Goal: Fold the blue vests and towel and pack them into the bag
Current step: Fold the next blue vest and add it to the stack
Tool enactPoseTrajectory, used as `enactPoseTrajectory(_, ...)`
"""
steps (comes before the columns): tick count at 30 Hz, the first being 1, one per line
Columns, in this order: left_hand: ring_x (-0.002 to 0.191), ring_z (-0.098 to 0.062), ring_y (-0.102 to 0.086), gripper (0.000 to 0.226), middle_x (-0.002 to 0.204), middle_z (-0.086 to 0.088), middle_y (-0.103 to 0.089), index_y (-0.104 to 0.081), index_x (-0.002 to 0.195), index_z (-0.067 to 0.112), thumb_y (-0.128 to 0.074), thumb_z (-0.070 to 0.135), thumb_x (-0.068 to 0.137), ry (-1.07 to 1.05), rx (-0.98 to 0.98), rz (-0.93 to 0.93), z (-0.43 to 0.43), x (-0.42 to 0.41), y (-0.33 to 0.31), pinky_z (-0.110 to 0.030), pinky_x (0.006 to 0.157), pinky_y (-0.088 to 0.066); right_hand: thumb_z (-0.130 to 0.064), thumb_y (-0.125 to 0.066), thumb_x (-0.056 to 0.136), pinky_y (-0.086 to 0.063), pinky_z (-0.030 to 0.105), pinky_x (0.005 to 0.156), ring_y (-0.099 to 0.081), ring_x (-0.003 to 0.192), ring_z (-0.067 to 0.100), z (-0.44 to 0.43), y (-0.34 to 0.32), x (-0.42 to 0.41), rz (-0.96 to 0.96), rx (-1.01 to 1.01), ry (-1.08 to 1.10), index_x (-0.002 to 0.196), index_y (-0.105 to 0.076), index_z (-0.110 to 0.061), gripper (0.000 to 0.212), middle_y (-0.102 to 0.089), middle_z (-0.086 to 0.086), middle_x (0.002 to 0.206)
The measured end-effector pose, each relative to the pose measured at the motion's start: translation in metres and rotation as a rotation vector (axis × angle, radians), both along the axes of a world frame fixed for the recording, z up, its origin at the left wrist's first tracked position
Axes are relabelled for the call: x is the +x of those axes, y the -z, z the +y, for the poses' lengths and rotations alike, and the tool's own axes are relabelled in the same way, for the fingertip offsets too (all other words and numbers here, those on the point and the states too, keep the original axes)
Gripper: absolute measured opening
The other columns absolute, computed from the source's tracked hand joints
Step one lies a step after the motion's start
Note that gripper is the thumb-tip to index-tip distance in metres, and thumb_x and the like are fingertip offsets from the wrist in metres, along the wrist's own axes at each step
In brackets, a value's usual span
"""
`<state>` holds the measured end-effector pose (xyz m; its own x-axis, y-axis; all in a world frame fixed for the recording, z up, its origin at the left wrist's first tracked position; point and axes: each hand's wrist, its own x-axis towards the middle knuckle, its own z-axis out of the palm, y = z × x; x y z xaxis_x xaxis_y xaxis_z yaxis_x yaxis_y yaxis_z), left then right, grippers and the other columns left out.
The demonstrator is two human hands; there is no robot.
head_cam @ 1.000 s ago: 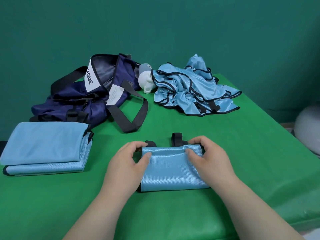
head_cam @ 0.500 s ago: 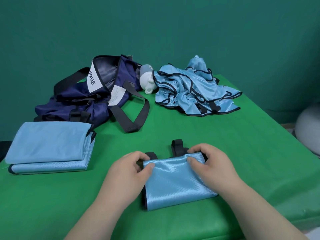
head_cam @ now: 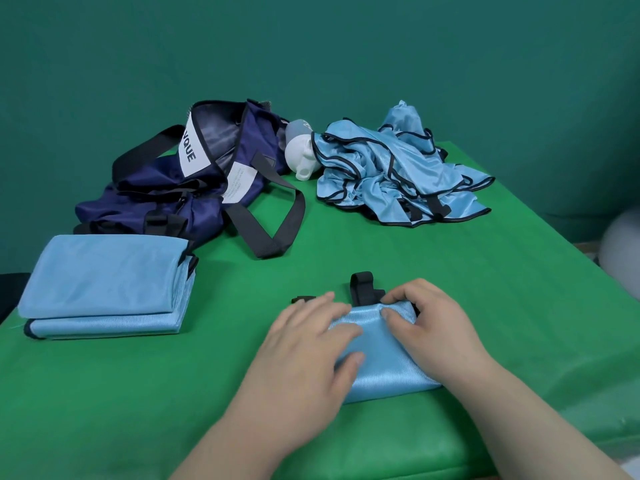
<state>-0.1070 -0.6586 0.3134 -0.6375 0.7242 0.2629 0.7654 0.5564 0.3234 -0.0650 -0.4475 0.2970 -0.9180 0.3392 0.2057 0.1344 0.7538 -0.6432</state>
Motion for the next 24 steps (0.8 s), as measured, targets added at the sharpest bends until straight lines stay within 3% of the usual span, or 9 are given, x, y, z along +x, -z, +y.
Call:
enactPoseTrajectory(3, 0.151, -0.005, -0.007, 0.065, 0.163, 0.015, -0.021, -0.034, 0.150, 0.034, -0.020, 0.059, 0.093, -0.023, -0.179, -0.094, 0.003, 0.000, 0.007, -0.026, 0.120, 0.010, -0.025, -0.069, 0.088, -0.039, 0.014, 0.079, -0.054, 0.094, -0.006, 0.001, 0.000, 0.001, 0.020, 0.023, 0.007, 0.090, -0.065, -0.038, 0.014, -0.059, -0.021, 0.097)
enactPoseTrajectory(5, 0.150, -0.001, 0.009, 0.071, 0.165, 0.018, -0.003, -0.016, 0.157, 0.034, -0.015, 0.061, 0.091, -0.021, -0.243, -0.100, 0.003, -0.003, 0.009, -0.026, 0.118, 0.016, -0.026, -0.068, 0.089, -0.042, 0.022, 0.086, -0.054, 0.097, 0.000, 0.000, -0.003, 0.004, 0.096, 0.095, -0.006, 0.097, -0.070, -0.030, 0.010, -0.059, -0.020, 0.100)
enactPoseTrajectory(8, 0.150, -0.001, 0.011, 0.071, 0.165, 0.018, -0.002, -0.012, 0.158, 0.033, -0.016, 0.061, 0.093, -0.029, -0.257, -0.090, 0.004, -0.006, 0.010, -0.026, 0.117, 0.016, -0.037, -0.058, 0.088, -0.040, 0.024, 0.100, -0.054, 0.111, 0.005, -0.012, -0.010, 0.010, 0.145, 0.190, -0.165, 0.109, -0.071, -0.025, 0.028, -0.063, -0.015, 0.111)
enactPoseTrajectory(10, 0.150, 0.000, 0.011, 0.076, 0.165, 0.018, -0.002, -0.010, 0.159, 0.032, -0.011, 0.064, 0.089, -0.019, -0.263, -0.081, 0.003, -0.007, 0.013, -0.026, 0.118, 0.014, -0.046, -0.046, 0.088, -0.035, 0.035, 0.113, -0.048, 0.129, 0.009, -0.020, -0.007, 0.011, 0.024, 0.268, -0.271, 0.122, -0.068, -0.026, 0.045, -0.061, -0.012, 0.128)
enactPoseTrajectory(12, 0.148, 0.002, 0.016, 0.081, 0.165, 0.020, 0.003, -0.004, 0.159, 0.031, -0.004, 0.065, 0.085, -0.002, -0.281, -0.082, 0.001, -0.008, 0.014, -0.026, 0.117, 0.015, -0.057, -0.028, 0.086, -0.017, 0.039, 0.123, -0.027, 0.145, 0.006, -0.020, -0.003, 0.012, -0.143, 0.302, -0.291, 0.141, -0.052, -0.031, 0.066, -0.045, -0.016, 0.149)
enactPoseTrajectory(14, 0.145, 0.004, 0.022, 0.081, 0.164, 0.021, 0.008, 0.001, 0.159, 0.031, 0.000, 0.065, 0.085, 0.004, -0.298, -0.107, -0.002, -0.008, 0.015, -0.029, 0.120, 0.015, -0.062, -0.017, 0.087, -0.002, 0.037, 0.125, -0.007, 0.149, -0.002, -0.015, 0.000, 0.013, -0.240, 0.321, -0.281, 0.153, -0.033, -0.033, 0.074, -0.026, -0.022, 0.159)
enactPoseTrajectory(19, 0.139, 0.001, 0.039, 0.081, 0.159, 0.018, 0.028, 0.015, 0.156, 0.029, 0.008, 0.066, 0.084, -0.021, -0.352, -0.137, -0.008, -0.009, 0.015, -0.039, 0.123, 0.013, -0.059, -0.028, 0.101, 0.007, 0.034, 0.124, 0.010, 0.148, -0.005, -0.006, -0.003, 0.017, -0.340, 0.360, -0.273, 0.160, -0.007, -0.028, 0.070, 0.001, -0.020, 0.165)
enactPoseTrajectory(24, 0.139, -0.011, 0.043, 0.085, 0.153, 0.005, 0.044, 0.023, 0.153, 0.031, 0.012, 0.069, 0.078, -0.121, -0.375, -0.182, -0.010, -0.007, 0.015, -0.043, 0.123, 0.012, -0.066, -0.030, 0.098, 0.008, 0.033, 0.124, 0.009, 0.150, -0.002, 0.001, -0.006, 0.019, -0.366, 0.360, -0.249, 0.161, -0.003, -0.026, 0.079, 0.005, -0.017, 0.165)
